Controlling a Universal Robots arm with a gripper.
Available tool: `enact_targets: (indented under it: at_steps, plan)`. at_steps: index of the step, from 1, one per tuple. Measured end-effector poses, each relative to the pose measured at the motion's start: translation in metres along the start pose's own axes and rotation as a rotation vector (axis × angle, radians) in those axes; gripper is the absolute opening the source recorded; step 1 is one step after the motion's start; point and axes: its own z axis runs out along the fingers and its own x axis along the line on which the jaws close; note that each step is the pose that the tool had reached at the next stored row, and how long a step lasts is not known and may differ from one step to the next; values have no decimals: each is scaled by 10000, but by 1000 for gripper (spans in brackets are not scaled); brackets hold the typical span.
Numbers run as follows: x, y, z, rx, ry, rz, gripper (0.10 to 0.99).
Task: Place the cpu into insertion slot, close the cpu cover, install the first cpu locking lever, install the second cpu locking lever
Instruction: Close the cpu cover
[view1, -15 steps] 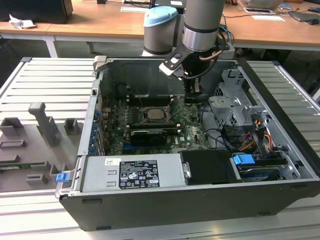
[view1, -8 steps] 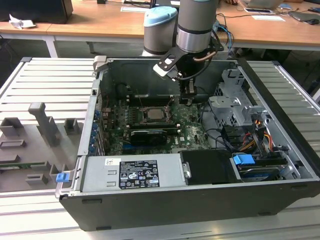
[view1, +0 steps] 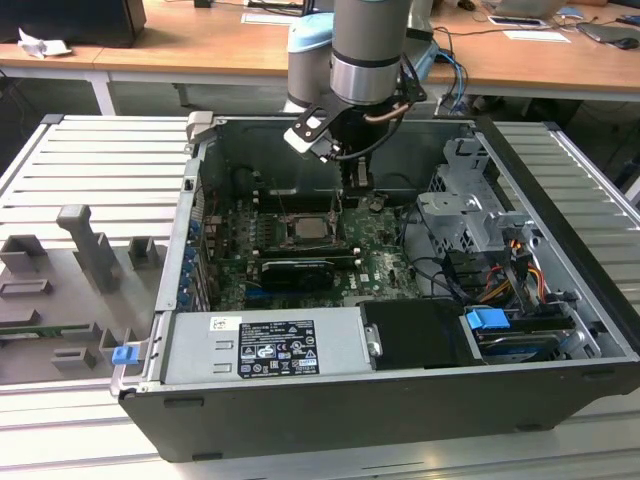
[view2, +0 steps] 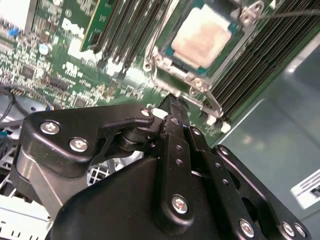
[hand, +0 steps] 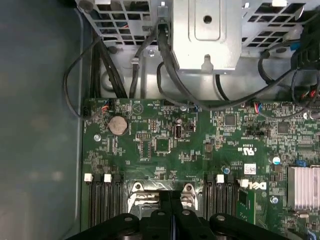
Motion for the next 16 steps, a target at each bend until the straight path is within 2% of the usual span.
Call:
enact_targets:
  at_steps: [2, 7, 9, 16]
  plan:
    - [2, -105, 10, -14, 5, -1, 106]
    - [1, -265, 82, -42, 1, -6, 106]
    - [4, -340, 87, -42, 0, -5, 106]
    - [15, -418, 97, -43, 10, -7, 106]
